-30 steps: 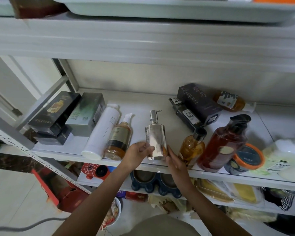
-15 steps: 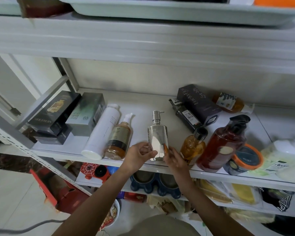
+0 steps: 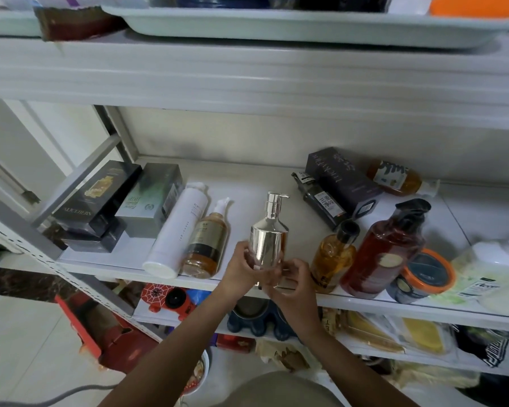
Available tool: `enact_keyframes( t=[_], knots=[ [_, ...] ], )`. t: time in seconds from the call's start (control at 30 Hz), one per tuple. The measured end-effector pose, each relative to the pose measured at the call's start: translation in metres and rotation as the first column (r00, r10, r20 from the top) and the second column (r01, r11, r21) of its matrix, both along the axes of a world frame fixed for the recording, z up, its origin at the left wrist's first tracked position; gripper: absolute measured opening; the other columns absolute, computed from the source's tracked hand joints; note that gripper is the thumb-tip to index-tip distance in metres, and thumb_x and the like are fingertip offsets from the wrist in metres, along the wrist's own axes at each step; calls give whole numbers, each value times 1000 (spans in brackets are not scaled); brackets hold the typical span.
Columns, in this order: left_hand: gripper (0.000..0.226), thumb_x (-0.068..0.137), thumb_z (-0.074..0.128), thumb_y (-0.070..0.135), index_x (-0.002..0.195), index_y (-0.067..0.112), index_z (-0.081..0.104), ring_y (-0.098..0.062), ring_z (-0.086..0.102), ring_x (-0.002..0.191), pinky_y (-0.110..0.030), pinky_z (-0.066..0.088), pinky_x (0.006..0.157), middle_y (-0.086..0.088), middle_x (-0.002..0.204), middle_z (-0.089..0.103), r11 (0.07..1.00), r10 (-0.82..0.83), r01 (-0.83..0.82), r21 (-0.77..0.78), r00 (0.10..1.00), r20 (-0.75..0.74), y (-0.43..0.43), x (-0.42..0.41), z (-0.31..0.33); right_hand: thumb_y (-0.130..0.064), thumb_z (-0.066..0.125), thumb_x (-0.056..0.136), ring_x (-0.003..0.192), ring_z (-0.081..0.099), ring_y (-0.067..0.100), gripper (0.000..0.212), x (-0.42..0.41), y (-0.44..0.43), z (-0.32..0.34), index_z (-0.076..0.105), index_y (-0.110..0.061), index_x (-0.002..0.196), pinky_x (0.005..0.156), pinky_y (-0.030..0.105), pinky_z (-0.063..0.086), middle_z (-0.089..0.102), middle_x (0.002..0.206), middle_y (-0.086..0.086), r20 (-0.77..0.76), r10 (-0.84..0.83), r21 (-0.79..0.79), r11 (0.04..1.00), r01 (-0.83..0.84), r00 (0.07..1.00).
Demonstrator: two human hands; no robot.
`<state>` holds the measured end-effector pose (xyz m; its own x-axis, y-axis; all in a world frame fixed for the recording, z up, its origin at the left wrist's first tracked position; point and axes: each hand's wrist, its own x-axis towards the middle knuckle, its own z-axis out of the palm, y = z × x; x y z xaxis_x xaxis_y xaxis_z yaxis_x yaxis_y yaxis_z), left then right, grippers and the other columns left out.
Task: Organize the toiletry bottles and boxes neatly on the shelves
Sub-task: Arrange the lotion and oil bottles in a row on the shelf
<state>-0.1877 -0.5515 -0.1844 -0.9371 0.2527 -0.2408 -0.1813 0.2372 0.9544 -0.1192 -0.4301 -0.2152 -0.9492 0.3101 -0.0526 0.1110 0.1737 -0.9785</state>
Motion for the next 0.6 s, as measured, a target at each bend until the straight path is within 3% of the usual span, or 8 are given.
enact_keyframes(
  t=[0.13, 0.2, 0.3, 0.43, 0.53, 0.6],
  knots=[
    [61, 61, 84, 23, 116, 16, 58, -28, 53, 85, -29, 47, 67, -21, 100, 56, 958, -178, 137, 253, 973, 146, -24, -7, -1, -3, 75, 75, 105, 62, 10, 52, -9, 13, 6, 53, -21, 118, 79, 19, 52, 65, 112, -4, 145, 177, -340, 933, -119, 973],
    [63, 66, 80, 18, 123, 8, 57, -33, 57, 98, -35, 49, 81, -26, 113, 59, 872, -281, 171, 460, 942, 183, -27, -6, -4, -1, 70, 79, 95, 65, 2, 43, -11, 15, 14, 57, -14, 117, 70, 12, 50, 68, 106, -3, 182, 276, -388, 902, -189, 944],
    [56, 75, 71, 11, 128, 6, 54, -29, 59, 109, -36, 47, 91, -19, 120, 62, 809, -325, 180, 560, 930, 171, -24, -5, -3, 3, 69, 78, 92, 67, 5, 41, -15, 14, 18, 60, -12, 114, 70, 15, 52, 69, 109, 3, 168, 279, -421, 887, -188, 945],
    [54, 82, 68, 21, 134, 18, 52, -26, 57, 111, -34, 44, 86, -9, 124, 63, 890, -317, 270, 367, 946, 73, -23, -9, 2, -3, 74, 75, 99, 64, 10, 41, -15, 11, 16, 62, -21, 110, 69, 15, 52, 70, 107, -3, 191, 150, -396, 916, -64, 970],
    [52, 79, 73, 11, 126, 21, 53, -12, 58, 91, -23, 47, 74, 6, 97, 65, 930, -335, 328, 165, 942, 14, -17, -7, 4, -6, 79, 70, 97, 63, 9, 46, -12, 8, 14, 59, -21, 109, 65, 13, 50, 68, 104, -4, 190, 72, -293, 956, -13, 979],
    [50, 70, 81, 10, 111, 15, 54, -10, 51, 78, -21, 44, 68, 5, 84, 55, 958, -288, 288, 2, 957, -49, -9, -6, -1, -9, 84, 65, 95, 61, 4, 53, -11, 8, 16, 57, -22, 109, 67, 12, 49, 66, 103, -6, 157, 33, -193, 981, -2, 987]
  ],
)
